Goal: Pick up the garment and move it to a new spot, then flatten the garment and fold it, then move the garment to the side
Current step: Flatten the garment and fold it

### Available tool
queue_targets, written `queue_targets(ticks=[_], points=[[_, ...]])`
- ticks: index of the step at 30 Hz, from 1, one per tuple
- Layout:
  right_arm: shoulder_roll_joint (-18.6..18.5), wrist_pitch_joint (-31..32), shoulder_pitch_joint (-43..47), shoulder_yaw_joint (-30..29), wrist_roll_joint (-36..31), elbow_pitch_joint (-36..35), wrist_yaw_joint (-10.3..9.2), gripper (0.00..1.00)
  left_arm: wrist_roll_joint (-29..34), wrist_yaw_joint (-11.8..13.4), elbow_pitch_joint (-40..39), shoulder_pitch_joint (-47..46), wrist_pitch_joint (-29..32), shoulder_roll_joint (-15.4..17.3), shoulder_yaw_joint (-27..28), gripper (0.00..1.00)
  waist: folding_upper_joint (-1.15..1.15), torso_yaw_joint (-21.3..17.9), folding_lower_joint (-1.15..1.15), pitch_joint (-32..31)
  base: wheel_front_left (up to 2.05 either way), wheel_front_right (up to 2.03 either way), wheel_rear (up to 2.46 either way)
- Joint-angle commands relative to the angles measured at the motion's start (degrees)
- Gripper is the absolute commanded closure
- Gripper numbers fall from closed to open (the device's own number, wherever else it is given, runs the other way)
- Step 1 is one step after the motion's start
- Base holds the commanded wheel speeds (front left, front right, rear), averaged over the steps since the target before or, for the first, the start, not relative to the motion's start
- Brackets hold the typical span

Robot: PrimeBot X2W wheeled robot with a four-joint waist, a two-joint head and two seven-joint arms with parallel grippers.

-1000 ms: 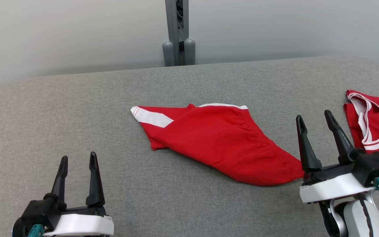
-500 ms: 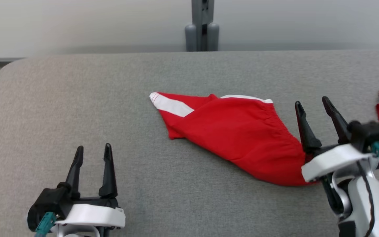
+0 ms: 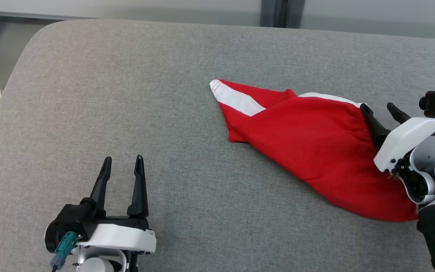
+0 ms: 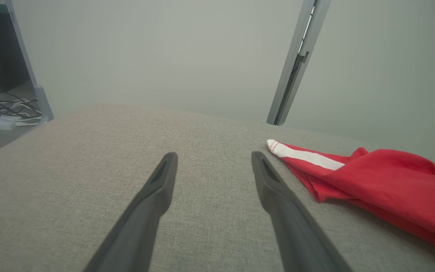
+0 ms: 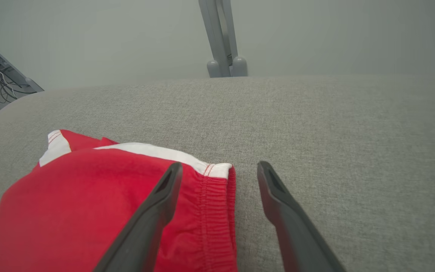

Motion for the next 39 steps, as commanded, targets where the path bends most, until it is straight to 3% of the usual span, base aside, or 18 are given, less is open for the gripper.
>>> queue_targets(ticks=[1, 14, 15, 17, 27, 39], points=[[-0.5, 0.2, -0.6, 0.1, 0.4, 0.7, 0.02, 0.0, -0.4, 0.1, 0.0, -1.3, -0.2, 0.1, 0.0, 0.0, 0.0, 0.7, 0.0, 0.6, 0.0, 0.0, 0.0], [-2.1, -0.4, -5.6, 3.0, 4.5, 9.4, 0.02, 0.0, -0.7, 0.6, -0.2, -2.1, -0.2, 0.2, -1.2, 0.0, 0.0, 2.2, 0.0, 2.0, 0.0, 0.0, 0.0], [-2.1, -0.2, -5.9, 3.2, 5.0, 9.8, 0.02, 0.16, -0.7, 0.7, -0.2, -2.2, -0.2, 0.2, -1.3, 0.0, 0.0, 2.3, 0.0, 2.1, 0.0, 0.0, 0.0], [-2.2, 0.2, -6.5, 4.1, 6.1, 10.6, 0.02, 0.99, -0.7, 0.8, -0.3, -2.3, -0.2, 0.2, -1.5, 0.0, 0.0, 2.4, 0.0, 2.3, 0.0, 0.0, 0.0], [-3.5, -4.8, -8.1, 9.3, 8.7, 9.7, 0.02, 1.0, -0.6, 1.1, 0.2, -2.1, -0.2, 0.2, -1.3, 0.0, 0.0, 1.4, 0.0, 0.9, 0.0, 0.0, 0.0], [-8.1, -17.0, -18.5, 23.0, 6.6, 6.5, 0.02, 1.0, -1.2, 0.3, 1.0, -0.1, -0.2, 0.2, -1.4, 0.0, 0.0, 1.3, 0.0, -5.2, 0.0, 0.0, 0.0]])
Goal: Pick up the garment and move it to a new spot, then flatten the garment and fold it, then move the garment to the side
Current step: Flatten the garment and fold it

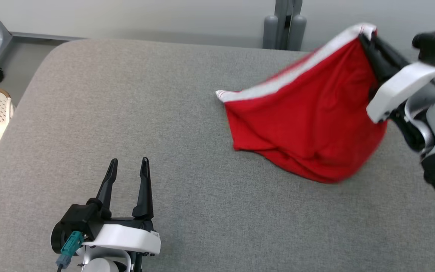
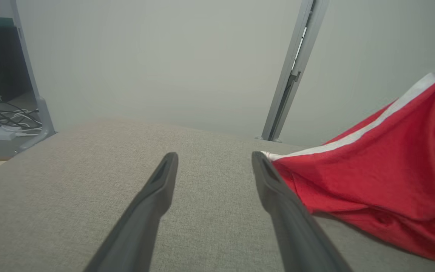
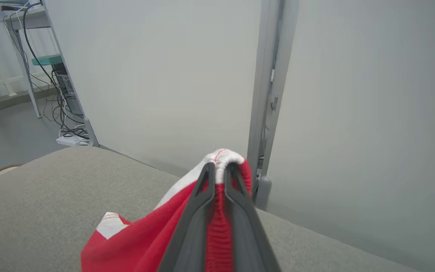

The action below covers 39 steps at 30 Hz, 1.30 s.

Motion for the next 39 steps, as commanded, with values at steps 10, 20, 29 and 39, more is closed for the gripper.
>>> queue_targets(ticks=[10, 20, 29, 39], points=[[1.3, -11.6, -12.7, 3.6, -7.7, -3.5, 0.02, 1.0, -0.8, 0.2, -0.8, 2.4, -0.2, 0.2, 0.7, 0.0, 0.0, 1.3, 0.0, -2.8, 0.0, 0.0, 0.0], [-1.7, -11.5, 1.6, 13.5, -17.6, -18.9, 0.01, 1.0, -1.2, 0.6, -1.6, 1.5, -0.2, 0.2, 0.7, 0.0, 0.0, -0.2, 0.0, -1.3, 0.0, 0.0, 0.0], [-9.7, -11.5, 12.8, 31.6, -10.2, -20.3, 0.01, 1.0, -0.7, 0.3, -1.0, 0.7, -0.2, 0.2, 1.9, 0.0, 0.0, -4.6, 0.0, -1.2, 0.0, 0.0, 0.0], [-18.2, -7.3, 15.8, 41.8, -1.3, -22.2, 0.01, 1.0, 0.4, -0.1, -1.0, -0.9, -0.2, 0.2, 3.2, 0.0, 0.0, -11.4, 0.0, -1.2, 0.0, 0.0, 0.0]])
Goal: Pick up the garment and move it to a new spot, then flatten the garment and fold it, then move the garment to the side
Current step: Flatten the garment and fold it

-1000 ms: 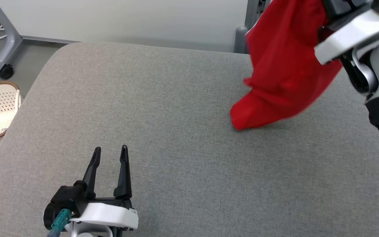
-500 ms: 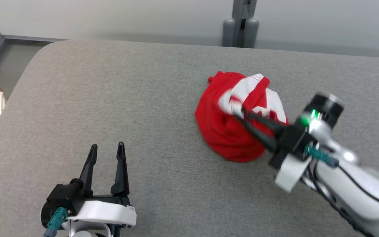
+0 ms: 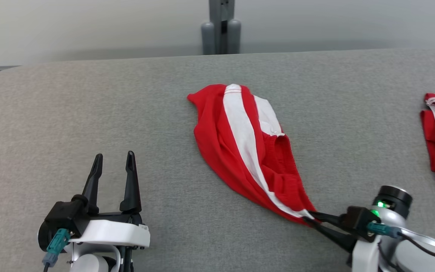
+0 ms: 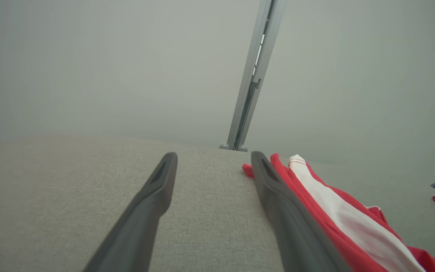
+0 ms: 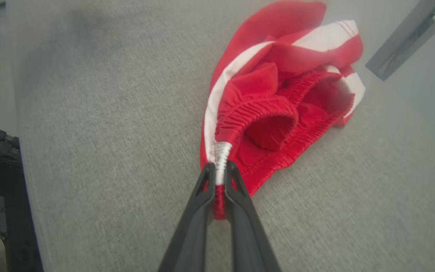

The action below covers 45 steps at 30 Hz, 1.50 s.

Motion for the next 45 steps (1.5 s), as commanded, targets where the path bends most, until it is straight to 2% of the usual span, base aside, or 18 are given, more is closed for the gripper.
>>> queue_targets(ticks=[1, 6, 7, 8, 12, 15, 19, 23, 27, 30, 33, 34, 38, 45], points=[[-1.0, 0.4, 0.2, 0.1, 0.0, 0.1, 0.0, 1.0, 0.3, -0.1, 0.0, -0.8, -0.1, 0.2, 0.2, 0.0, 0.0, -1.4, 0.0, 0.1, 0.0, 0.0, 0.0], [-5.1, 2.6, 1.0, 0.9, 1.1, 2.0, 0.0, 1.0, 0.6, -0.2, 0.2, -1.7, -0.1, 0.2, 0.4, 0.0, 0.0, -3.7, 0.0, 0.1, 0.0, 0.0, 0.0], [-5.5, 2.9, 1.0, 0.9, 0.6, 2.6, 0.0, 0.84, 0.6, -0.2, 0.3, -1.7, -0.2, 0.2, 0.3, 0.0, 0.0, -4.0, 0.0, 0.1, 0.0, 0.0, 0.0], [-5.7, 3.9, 1.4, 1.0, 0.9, 3.3, 0.0, 0.0, 0.6, -0.2, 0.3, -1.7, -0.2, 0.2, 0.3, 0.0, 0.0, -4.2, 0.0, 0.0, 0.0, 0.0, 0.0], [-5.3, 3.7, 1.0, -0.3, 3.0, 5.0, 0.0, 0.0, 0.7, -0.5, 0.6, -1.8, -0.1, 0.2, 0.1, 0.0, 0.0, -5.1, 0.0, -0.3, 0.0, 0.0, 0.0], [-4.2, 2.5, 0.3, -4.2, 4.8, 6.6, 0.0, 0.0, 1.0, -0.5, 0.6, -1.7, -0.1, 0.2, 0.3, 0.0, 0.0, -5.8, 0.0, -0.7, 0.0, 0.0, 0.0], [-1.5, -0.8, 0.0, -13.8, 7.8, 8.3, 0.0, 0.0, 1.2, -0.5, 0.4, -2.0, -0.1, 0.2, 0.8, 0.0, 0.0, -6.5, 0.0, -1.2, 0.0, 0.0, 0.0], [3.0, -3.6, 1.4, -25.6, 8.2, 8.6, 0.0, 0.0, 1.7, -0.6, 0.0, -2.6, -0.1, 0.2, 1.3, 0.0, 0.0, -7.3, 0.0, -1.2, 0.0, 0.0, 0.0], [10.6, -4.4, 4.7, -39.8, 5.3, 6.8, 0.01, 0.0, 2.2, -0.8, -0.4, -3.0, -0.1, 0.2, 1.8, 0.0, 0.0, -8.1, 0.0, -1.0, 0.0, 0.0, 0.0], [17.5, -4.3, 9.7, -50.9, 1.2, 1.7, 0.0, 0.0, 2.6, -0.9, -0.6, -3.3, -0.1, 0.2, 2.1, 0.0, 0.0, -8.8, 0.0, -0.5, 0.0, 0.0, 0.0], [25.1, -4.3, 15.3, -59.0, -1.6, -3.4, 0.01, 0.0, 2.7, -1.1, -0.6, -3.9, -0.1, 0.2, 2.1, 0.0, 0.0, -9.4, 0.0, 0.0, 0.0, 0.0, 0.0], [25.1, -4.3, 15.3, -59.0, -1.6, -3.4, 0.01, 0.0, 2.7, -1.1, -0.6, -3.9, -0.1, 0.2, 2.1, 0.0, 0.0, -9.4, 0.0, 0.0, 0.0, 0.0, 0.0], [30.1, -4.4, 20.3, -61.3, -6.1, -6.6, 0.01, 0.0, 3.1, -1.2, -0.4, -4.3, -0.1, 0.2, 2.0, 0.0, 0.0, -10.2, 0.0, 0.8, 0.0, 0.0, 0.0], [32.0, -4.4, 20.4, -61.5, -8.2, -8.4, 0.01, 0.0, 5.6, -2.6, 0.1, -6.8, -0.1, 0.2, 3.4, 0.0, 0.0, -12.6, 0.0, 3.6, 0.0, 0.0, 0.0]])
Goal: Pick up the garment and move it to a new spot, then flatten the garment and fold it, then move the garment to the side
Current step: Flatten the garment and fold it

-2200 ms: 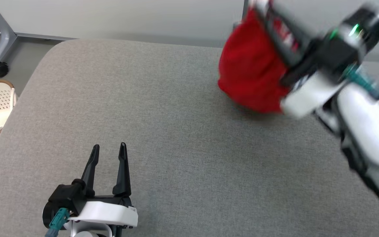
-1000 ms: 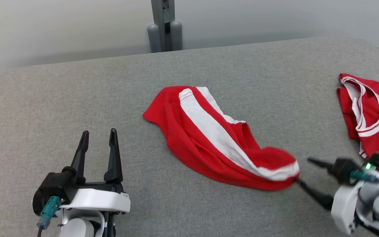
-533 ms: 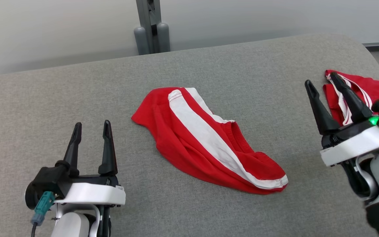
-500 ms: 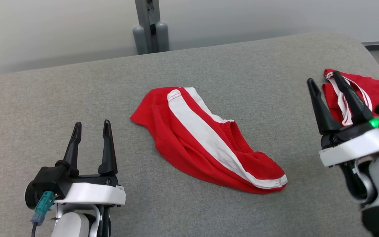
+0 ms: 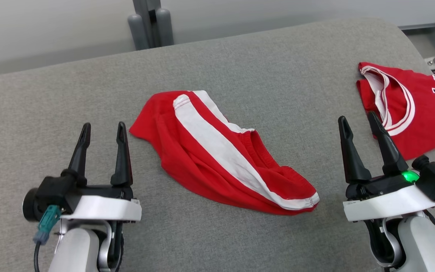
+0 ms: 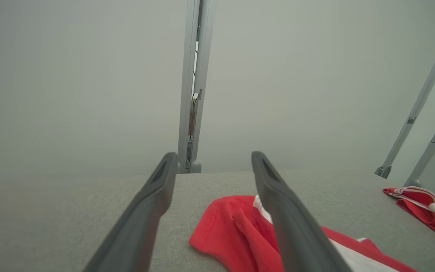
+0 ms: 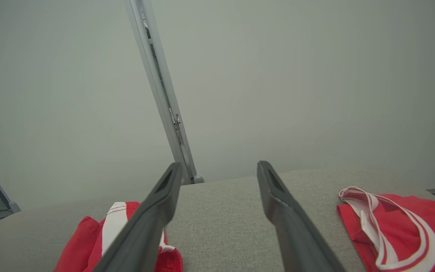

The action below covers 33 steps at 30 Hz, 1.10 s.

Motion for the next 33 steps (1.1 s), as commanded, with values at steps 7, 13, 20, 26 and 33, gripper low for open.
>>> queue_targets(ticks=[7, 13, 20, 26, 33], points=[[1.0, -0.2, -0.8, -0.8, -0.2, -0.4, 0.04, 0.0, 4.6, -6.4, 8.9, -12.4, 3.6, 3.5, -4.2, 0.0, 0.0, -3.0, 0.0, 4.8, 0.0, 0.0, 0.0], [2.0, -0.2, -1.1, -0.8, 0.2, 0.1, 0.04, 0.0, 7.0, -9.5, 14.6, -23.9, 16.6, 6.8, -11.2, 0.0, 0.0, -4.7, 0.0, 7.3, 0.0, 0.0, 0.0], [2.8, -0.2, -2.2, -0.3, 0.3, 0.4, 0.03, 0.0, 6.4, -10.1, 20.2, -31.5, 28.9, 8.8, -16.5, 0.0, 0.0, -6.5, 0.0, 9.0, 0.0, 0.0, 0.0], [3.1, -0.2, -1.6, -0.8, 0.2, 0.7, 0.04, 0.0, 5.0, -10.2, 21.6, -32.9, 33.1, 9.7, -18.9, 0.0, 0.0, -7.0, 0.0, 9.3, 0.0, 0.0, 0.0], [3.3, -0.2, -1.3, -1.1, -0.3, 0.8, 0.03, 0.0, 3.8, -10.2, 22.3, -33.3, 34.1, 9.0, -20.1, 0.04, 0.0, -6.5, 0.0, 9.4, 0.0, 0.0, 0.0]])
